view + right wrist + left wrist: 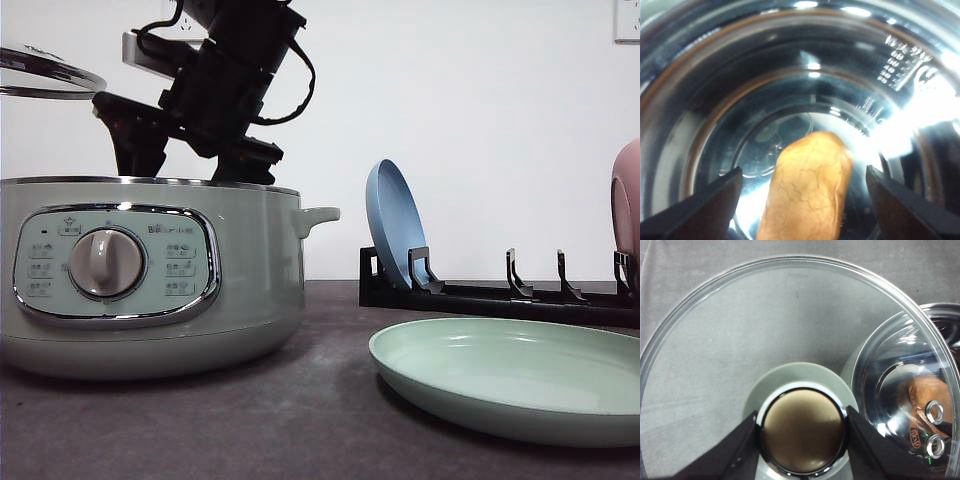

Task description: Transfer potato from steamer to green plate

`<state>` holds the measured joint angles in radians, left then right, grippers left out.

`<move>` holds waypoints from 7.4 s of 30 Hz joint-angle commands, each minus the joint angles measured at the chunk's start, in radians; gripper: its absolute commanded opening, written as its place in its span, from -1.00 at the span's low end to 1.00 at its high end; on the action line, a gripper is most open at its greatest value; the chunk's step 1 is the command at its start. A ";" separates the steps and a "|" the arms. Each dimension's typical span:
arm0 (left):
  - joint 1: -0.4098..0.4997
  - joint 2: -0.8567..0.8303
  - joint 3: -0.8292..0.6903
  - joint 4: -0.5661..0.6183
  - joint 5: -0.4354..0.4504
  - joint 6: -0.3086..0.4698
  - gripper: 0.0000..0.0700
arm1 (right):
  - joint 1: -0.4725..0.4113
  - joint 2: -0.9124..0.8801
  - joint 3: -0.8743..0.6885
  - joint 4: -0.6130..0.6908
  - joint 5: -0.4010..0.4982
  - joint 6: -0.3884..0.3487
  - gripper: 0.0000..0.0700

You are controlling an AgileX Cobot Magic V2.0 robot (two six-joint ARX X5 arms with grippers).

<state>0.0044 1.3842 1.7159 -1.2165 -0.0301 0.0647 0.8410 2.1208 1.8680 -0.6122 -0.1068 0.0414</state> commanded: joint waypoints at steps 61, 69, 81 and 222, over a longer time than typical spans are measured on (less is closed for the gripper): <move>-0.003 -0.004 0.040 0.030 0.012 -0.001 -1.00 | -0.119 -0.340 0.126 -0.344 0.011 -0.010 -0.41; -0.006 -0.004 0.040 0.032 0.044 -0.001 -1.00 | -0.225 -0.603 -0.200 -0.282 0.012 -0.010 -0.41; -0.030 -0.004 0.040 0.035 0.068 -0.001 -1.00 | -0.311 -0.958 -0.764 -0.053 0.012 0.133 -0.41; -0.417 0.224 0.041 0.094 0.112 -0.005 0.47 | -0.290 -1.098 -0.958 0.116 0.136 0.174 0.42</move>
<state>-0.4075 1.6151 1.7238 -1.1280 0.0784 0.0639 0.5434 1.0159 0.8959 -0.4998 0.0414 0.2241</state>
